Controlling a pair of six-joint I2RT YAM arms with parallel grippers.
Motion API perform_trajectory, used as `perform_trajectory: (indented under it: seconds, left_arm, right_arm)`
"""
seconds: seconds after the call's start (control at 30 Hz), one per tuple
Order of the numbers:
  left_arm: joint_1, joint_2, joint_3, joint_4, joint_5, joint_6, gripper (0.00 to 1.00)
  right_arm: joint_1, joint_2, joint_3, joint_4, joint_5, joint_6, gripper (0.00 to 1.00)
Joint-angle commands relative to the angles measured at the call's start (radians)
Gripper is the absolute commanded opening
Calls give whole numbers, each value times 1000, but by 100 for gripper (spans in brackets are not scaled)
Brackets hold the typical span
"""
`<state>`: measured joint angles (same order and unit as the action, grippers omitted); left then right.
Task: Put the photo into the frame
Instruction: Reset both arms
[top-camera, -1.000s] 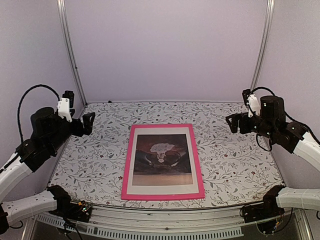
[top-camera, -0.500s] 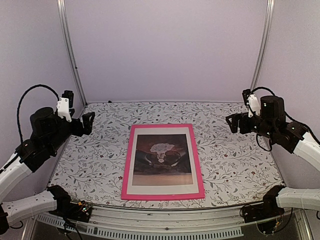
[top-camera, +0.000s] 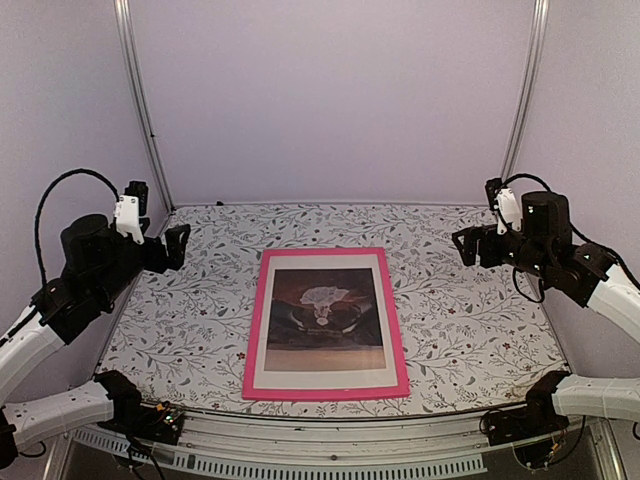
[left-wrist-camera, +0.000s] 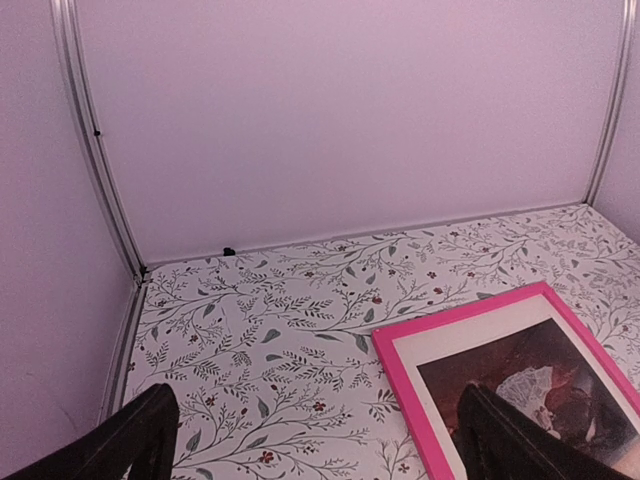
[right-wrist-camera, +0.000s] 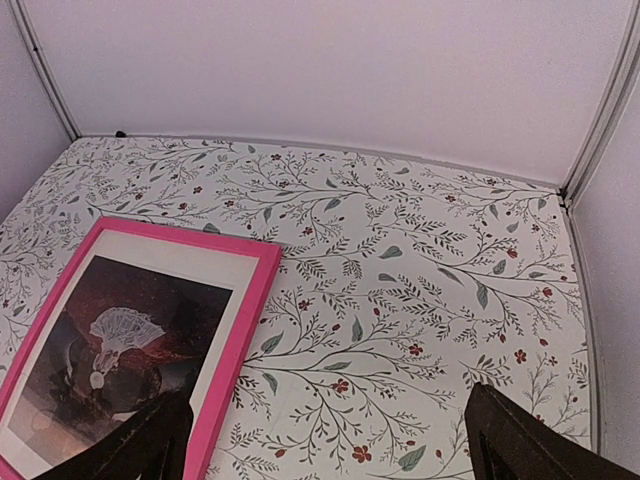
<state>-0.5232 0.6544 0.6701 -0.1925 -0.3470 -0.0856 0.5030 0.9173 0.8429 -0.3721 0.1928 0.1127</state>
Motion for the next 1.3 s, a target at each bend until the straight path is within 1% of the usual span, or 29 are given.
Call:
perform_trajectory:
  seconds: [0.0, 1.27]
  left_arm:
    - [9, -1, -12, 13, 12, 7, 100]
    - [9, 4, -16, 15, 30, 14, 100]
  right_arm:
    - [-4, -8, -16, 26, 13, 1, 99]
    - [-4, -21, -29, 39, 13, 9, 99]
